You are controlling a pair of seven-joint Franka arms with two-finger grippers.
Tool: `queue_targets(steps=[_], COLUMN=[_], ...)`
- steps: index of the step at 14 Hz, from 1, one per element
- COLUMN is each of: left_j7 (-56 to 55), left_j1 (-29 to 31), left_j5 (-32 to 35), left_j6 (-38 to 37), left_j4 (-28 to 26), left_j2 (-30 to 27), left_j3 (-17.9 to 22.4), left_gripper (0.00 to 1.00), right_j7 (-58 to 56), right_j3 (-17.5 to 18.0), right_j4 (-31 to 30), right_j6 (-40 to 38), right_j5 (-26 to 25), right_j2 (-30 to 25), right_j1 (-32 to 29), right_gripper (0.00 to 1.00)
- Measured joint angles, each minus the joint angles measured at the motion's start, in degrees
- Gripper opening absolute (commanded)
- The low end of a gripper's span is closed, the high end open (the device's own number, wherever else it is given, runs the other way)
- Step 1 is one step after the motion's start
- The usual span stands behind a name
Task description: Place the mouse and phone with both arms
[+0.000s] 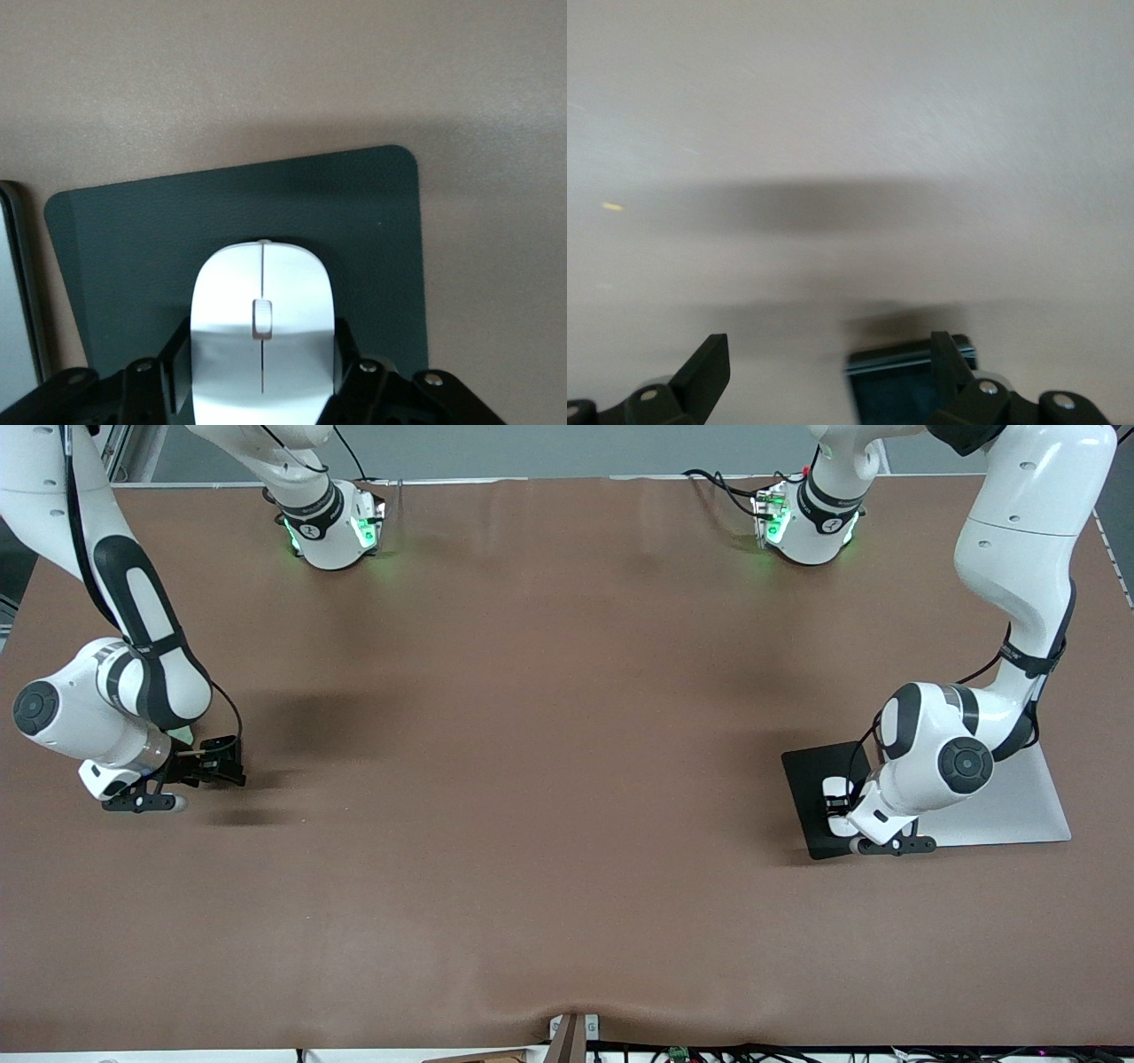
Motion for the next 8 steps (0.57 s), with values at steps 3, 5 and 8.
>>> queue_targets(steps=[3, 5, 8], left_j7=[-0.1, -0.1, -0.1], left_j1=[0.0, 0.1, 0.1], left_j5=[0.0, 0.0, 0.0], left_j6=[0.0, 0.0, 0.0], left_j4=[0.0, 0.0, 0.0], left_j2=[0.0, 0.0, 0.0], left_j3=[0.0, 0.0, 0.0], left_gripper=[0.72, 1.0, 1.0], right_j7=[1.0, 2.0, 7.3], right_j3=[0.0, 0.0, 0.1], right_j4=[1.3, 1.3, 2.4], right_j6=[-2.5, -3.2, -7.4], right_j5=[0.0, -0.8, -5.2], right_j2=[-3.5, -5.4, -8.3], right_j1=[1.8, 2.9, 4.8], right_gripper=[1.0, 1.0, 1.0])
